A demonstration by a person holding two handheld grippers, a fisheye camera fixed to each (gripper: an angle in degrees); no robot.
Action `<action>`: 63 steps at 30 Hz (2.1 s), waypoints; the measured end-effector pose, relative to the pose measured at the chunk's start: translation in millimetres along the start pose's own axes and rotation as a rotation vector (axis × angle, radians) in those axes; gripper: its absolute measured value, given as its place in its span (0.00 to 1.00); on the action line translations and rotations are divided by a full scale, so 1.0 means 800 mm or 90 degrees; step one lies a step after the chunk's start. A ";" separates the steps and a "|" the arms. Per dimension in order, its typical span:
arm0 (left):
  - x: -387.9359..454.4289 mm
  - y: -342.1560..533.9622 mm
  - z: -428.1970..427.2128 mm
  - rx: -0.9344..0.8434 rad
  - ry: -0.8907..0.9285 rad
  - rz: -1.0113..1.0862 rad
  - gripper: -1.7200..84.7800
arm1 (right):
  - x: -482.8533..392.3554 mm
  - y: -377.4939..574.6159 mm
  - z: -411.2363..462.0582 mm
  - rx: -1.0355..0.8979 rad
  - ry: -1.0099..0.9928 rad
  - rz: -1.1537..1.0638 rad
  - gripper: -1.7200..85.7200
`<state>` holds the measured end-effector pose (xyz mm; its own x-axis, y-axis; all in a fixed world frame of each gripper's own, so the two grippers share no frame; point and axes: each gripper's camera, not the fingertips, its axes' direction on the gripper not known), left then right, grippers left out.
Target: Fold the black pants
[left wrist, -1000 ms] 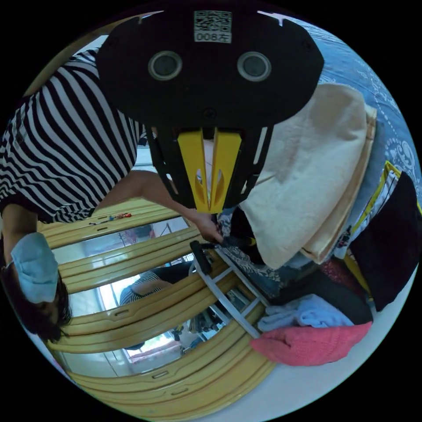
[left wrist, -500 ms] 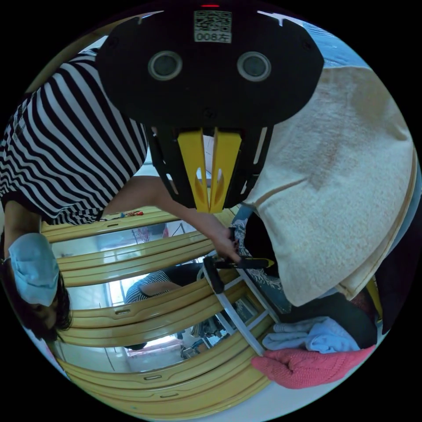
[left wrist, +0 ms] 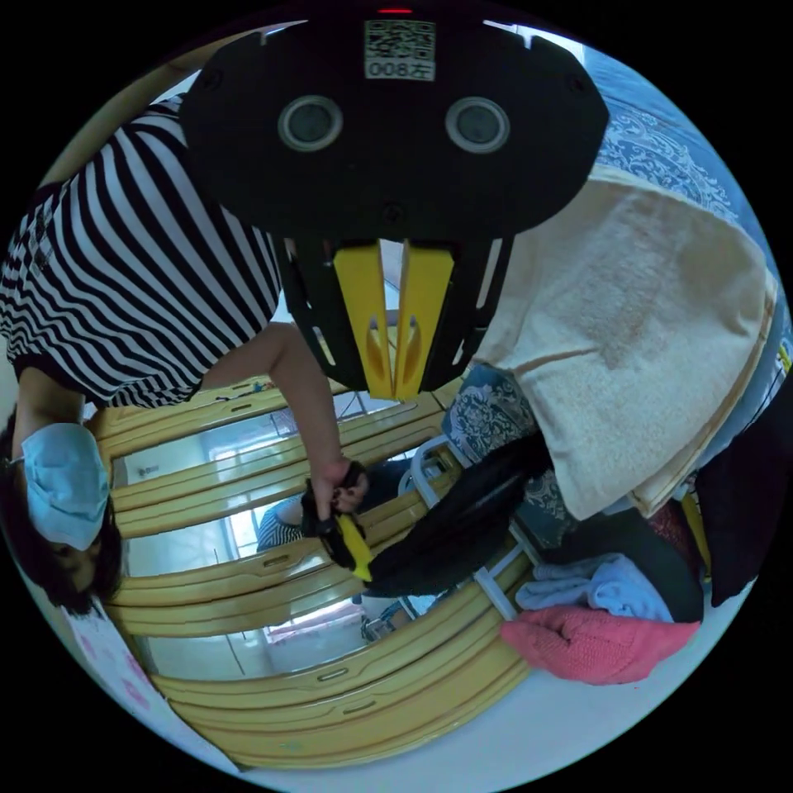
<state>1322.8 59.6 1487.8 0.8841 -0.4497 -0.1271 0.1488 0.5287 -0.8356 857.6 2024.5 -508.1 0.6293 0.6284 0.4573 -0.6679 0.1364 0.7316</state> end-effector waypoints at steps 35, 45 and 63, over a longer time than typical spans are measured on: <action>0.235 0.664 -0.564 0.370 -0.345 0.023 0.06 | -0.878 -0.247 0.467 -0.164 -0.332 -0.330 0.03; 0.267 0.768 -0.620 0.436 -0.520 -0.095 0.16 | -1.036 -0.256 0.593 -0.297 -0.412 -0.404 0.04; 0.313 0.856 -0.698 0.394 -0.467 -0.030 0.03 | -1.068 -0.373 0.623 -0.258 -0.345 -0.390 0.04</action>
<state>1398.6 -92.5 585.4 0.8969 -0.0292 0.4412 0.2137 0.9021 -0.3748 717.2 1065.2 -864.8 0.9520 -0.0743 0.2968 -0.1791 0.6512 0.7374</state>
